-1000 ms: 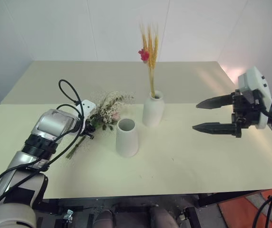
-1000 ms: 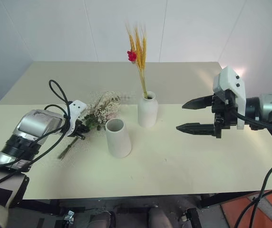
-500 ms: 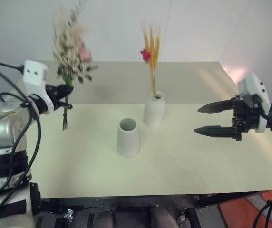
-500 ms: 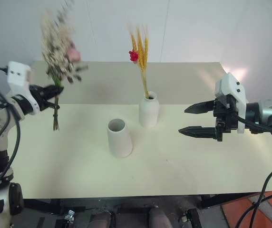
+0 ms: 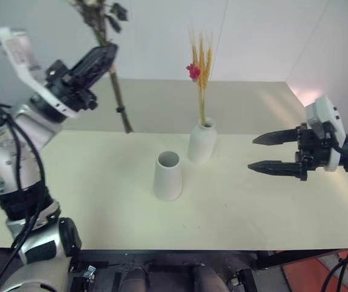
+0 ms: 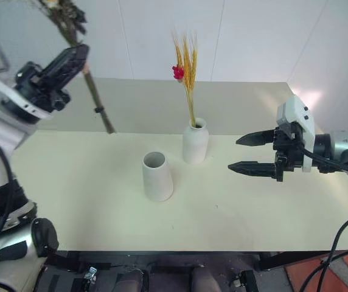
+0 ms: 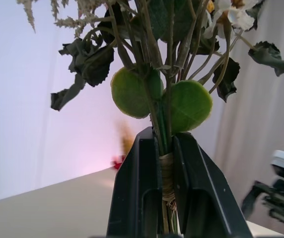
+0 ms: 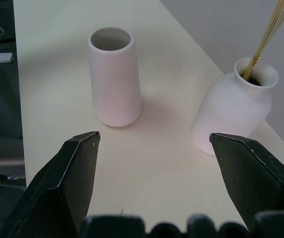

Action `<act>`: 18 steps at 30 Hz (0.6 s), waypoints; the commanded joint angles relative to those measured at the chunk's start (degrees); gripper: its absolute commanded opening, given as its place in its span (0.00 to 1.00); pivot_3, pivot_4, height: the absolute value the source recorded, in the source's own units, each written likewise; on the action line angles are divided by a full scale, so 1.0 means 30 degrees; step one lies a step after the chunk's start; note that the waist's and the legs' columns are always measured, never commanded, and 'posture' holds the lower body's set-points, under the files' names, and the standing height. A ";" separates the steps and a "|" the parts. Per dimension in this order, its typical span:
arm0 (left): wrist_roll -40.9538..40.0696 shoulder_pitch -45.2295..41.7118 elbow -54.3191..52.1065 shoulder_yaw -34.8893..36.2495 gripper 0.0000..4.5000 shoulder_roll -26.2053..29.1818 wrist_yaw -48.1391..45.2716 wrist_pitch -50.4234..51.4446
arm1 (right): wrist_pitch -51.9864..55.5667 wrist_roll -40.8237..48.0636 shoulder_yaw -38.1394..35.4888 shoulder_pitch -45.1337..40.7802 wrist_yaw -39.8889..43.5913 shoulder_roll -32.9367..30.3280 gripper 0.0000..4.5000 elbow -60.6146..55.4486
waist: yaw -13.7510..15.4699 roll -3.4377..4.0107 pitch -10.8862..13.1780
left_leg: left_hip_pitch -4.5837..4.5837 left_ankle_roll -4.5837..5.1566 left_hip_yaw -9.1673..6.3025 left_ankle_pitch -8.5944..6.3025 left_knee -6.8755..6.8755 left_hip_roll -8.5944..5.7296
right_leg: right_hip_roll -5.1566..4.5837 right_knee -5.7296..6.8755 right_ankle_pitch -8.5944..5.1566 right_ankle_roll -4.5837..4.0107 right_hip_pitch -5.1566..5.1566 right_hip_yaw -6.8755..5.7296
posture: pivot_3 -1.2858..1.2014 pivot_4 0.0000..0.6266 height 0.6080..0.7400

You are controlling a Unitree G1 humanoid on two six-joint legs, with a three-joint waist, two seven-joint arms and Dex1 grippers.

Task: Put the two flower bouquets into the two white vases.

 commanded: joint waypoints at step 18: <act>0.2926 0.0980 0.2369 -0.5692 0.02 -0.0954 -0.4924 -0.3968 | 0.1473 0.2026 -0.3372 0.2335 -0.2582 -0.0904 0.93 -0.2956 | -0.0043 0.0003 -0.0002 | 0.0005 0.0001 0.0000 0.0000 -0.0002 0.0000 | 0.0013 0.0002 -0.0015 0.0024 0.0000 0.0021 | 0.52 0.24 1.00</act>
